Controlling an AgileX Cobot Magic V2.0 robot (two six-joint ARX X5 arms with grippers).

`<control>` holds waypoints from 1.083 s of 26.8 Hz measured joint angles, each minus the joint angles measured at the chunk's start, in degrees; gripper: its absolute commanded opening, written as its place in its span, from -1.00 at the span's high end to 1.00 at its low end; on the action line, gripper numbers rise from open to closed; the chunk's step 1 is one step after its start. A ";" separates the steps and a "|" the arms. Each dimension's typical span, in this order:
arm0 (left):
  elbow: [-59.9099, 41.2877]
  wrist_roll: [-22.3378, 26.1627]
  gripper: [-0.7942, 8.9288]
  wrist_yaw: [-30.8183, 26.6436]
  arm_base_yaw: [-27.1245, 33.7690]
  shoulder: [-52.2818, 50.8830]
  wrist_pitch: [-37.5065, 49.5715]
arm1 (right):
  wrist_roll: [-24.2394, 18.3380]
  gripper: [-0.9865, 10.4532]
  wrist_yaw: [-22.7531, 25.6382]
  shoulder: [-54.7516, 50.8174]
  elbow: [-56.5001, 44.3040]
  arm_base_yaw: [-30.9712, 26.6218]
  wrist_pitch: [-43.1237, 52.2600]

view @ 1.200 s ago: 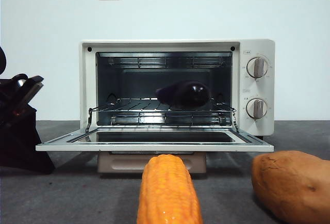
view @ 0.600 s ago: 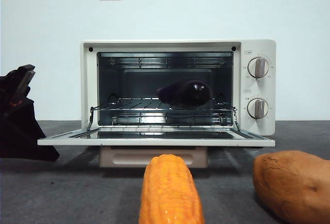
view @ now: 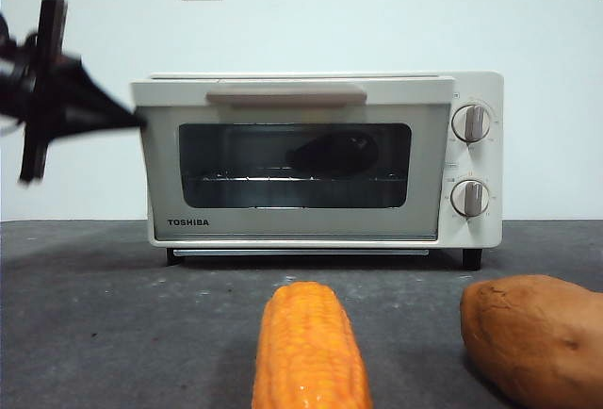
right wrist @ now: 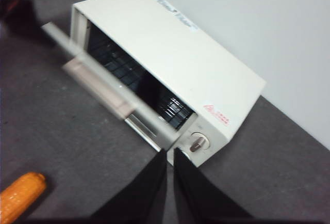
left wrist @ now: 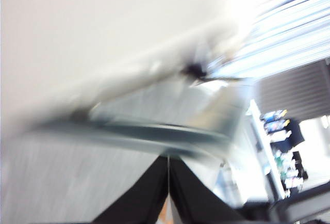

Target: Take the eggplant from the table,put the eggplant in the oven

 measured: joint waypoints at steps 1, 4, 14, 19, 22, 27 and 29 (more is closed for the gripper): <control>2.89 -1.84 0.82 1.38 0.61 0.00 0.07 | 0.17 0.81 -0.33 0.48 0.00 0.02 0.00; 8.96 -4.33 0.82 2.49 0.92 -1.27 -3.85 | 0.31 0.81 -0.33 1.97 -0.42 0.02 0.09; 9.42 4.76 0.82 -18.51 0.28 -20.79 -21.35 | -1.88 0.81 -0.09 3.67 -9.77 -3.89 0.44; 9.38 14.03 0.82 -40.28 -1.16 -30.75 -31.65 | -3.50 0.81 0.37 3.32 -17.16 -11.28 0.46; 7.96 16.00 0.82 -47.23 -1.27 -36.70 -30.80 | -3.87 0.81 -0.81 1.40 -21.88 -17.42 3.02; 3.23 16.65 0.82 -48.98 -2.89 -45.44 -27.89 | -3.13 0.81 -10.43 -5.27 -30.03 -27.43 15.65; 0.15 16.59 0.82 -50.05 -3.76 -48.52 -26.67 | -1.29 0.81 -14.91 -9.25 -34.25 -30.60 22.21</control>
